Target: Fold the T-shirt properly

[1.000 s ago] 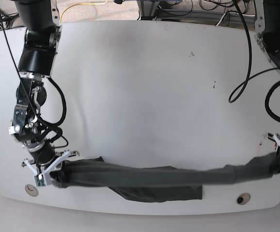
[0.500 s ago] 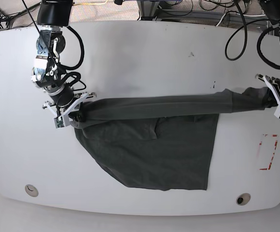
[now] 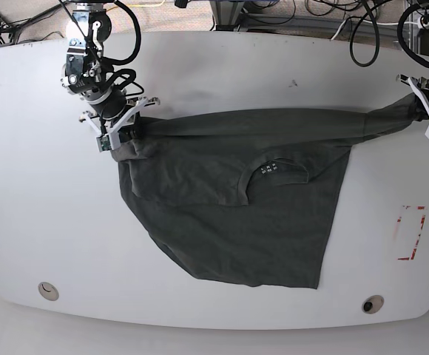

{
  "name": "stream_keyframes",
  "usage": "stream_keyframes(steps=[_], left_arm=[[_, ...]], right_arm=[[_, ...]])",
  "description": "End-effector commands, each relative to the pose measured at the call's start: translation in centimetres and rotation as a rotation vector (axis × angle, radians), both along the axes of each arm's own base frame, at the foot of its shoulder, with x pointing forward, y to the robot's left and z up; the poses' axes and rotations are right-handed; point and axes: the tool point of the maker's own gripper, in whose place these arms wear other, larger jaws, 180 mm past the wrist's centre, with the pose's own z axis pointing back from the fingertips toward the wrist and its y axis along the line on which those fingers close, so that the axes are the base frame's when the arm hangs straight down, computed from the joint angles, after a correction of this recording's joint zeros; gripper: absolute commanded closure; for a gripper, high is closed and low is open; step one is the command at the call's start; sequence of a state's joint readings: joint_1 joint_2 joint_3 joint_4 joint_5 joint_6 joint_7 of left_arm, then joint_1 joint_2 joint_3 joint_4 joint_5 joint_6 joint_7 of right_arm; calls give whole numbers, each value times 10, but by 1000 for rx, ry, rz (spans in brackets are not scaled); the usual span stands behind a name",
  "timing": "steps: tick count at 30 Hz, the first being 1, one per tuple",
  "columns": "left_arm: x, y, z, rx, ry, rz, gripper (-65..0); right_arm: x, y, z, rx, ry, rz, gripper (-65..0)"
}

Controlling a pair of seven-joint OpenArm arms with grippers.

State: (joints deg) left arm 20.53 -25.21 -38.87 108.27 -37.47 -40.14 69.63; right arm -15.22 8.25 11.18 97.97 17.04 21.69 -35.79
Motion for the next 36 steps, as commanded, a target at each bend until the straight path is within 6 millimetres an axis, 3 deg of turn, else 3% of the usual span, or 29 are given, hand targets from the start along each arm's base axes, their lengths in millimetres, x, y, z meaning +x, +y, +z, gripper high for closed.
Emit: stream_keyframes(steps=[1,12,15,20,25,31,36], left_arm=[[0,7,8,36,-10,-6,0],[-14,8,0,36,32,-5,0],[-16,10,0,45,43,-9,0],[-16,12,2,57,44,-13,0],[-16,14,2,62,48,-13,0],[-16,14,3,63,47,-16,0],[-16,13,2,61,47,-17,0]], right_arm=[[2,1,13,7,-51,-9,0],[-16,7,5,23,-16,-17,-3],[-21,7,2,22,-4,-17,-35],[-30,5,-2,19,15,-25,-250],[-35,9,14,17,-20,-7,-438],[-29,18,55,3,-130,25,-472],[-15,26,69,13,-181,31,-474]])
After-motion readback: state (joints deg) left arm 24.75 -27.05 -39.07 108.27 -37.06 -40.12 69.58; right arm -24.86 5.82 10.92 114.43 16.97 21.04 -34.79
